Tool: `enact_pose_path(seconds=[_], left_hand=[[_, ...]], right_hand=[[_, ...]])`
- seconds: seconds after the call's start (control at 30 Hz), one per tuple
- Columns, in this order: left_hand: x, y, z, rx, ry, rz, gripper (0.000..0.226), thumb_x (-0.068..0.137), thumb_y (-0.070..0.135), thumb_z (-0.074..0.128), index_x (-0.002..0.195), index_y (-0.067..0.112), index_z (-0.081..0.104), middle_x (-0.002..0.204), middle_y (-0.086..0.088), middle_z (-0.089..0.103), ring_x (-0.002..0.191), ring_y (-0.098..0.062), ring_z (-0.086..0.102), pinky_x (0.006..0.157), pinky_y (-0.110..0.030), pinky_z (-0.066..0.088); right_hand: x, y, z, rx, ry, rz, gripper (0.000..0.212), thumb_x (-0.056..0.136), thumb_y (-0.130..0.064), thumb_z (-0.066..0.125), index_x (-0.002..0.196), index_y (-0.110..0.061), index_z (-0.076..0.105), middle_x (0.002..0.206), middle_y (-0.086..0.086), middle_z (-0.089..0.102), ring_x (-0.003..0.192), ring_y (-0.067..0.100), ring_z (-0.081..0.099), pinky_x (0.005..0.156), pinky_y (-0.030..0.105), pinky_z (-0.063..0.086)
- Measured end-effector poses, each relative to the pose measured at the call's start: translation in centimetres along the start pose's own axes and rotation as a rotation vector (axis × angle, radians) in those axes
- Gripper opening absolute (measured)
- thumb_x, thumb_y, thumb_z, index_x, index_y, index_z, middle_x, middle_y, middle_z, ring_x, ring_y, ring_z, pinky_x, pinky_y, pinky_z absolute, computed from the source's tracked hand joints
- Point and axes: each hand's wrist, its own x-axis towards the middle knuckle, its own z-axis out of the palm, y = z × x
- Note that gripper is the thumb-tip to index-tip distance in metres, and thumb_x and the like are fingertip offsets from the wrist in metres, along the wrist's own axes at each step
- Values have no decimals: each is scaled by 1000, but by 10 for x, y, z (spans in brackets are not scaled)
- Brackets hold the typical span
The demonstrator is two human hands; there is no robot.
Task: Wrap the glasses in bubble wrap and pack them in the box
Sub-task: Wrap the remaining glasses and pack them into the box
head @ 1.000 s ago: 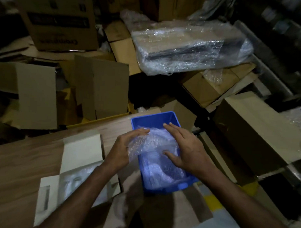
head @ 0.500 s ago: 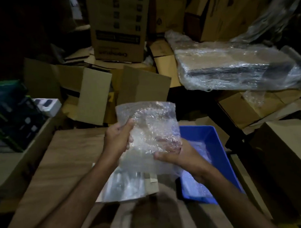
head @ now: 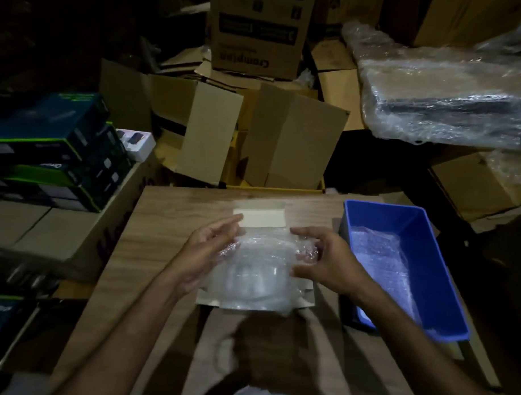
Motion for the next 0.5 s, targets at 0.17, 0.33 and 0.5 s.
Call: enact_pose_path(seconds=[0.17,0.33,0.5], left_hand=[[-6,-15,-16,759,4,13,46,72,28,91,115,29,73,106,6,66,84,-4,68,66,-25,58],[-2,-5,-28,694,13,206,20,93,41,67,102,26,76,120,10,64,113,0,58,88,-22,50],[-2,-21,-2,295,197,153,28,102,40,54,96,14,65,80,7,68,71,-9,64,64,-27,52]], right_hand=[[9,-3,11,-269,36,-86,8,83,-17,82,88,-21,79,73,-13,67,59,-1,60,57,20,46],[14,-4,-6,-34,-62,-92,31,95,-34,70,88,-4,71,88,19,71,82,28,71,70,41,56],[11,1,23,334,80,178,78,78,-55,80,143,-27,46,134,-9,54,128,18,55,105,45,52]])
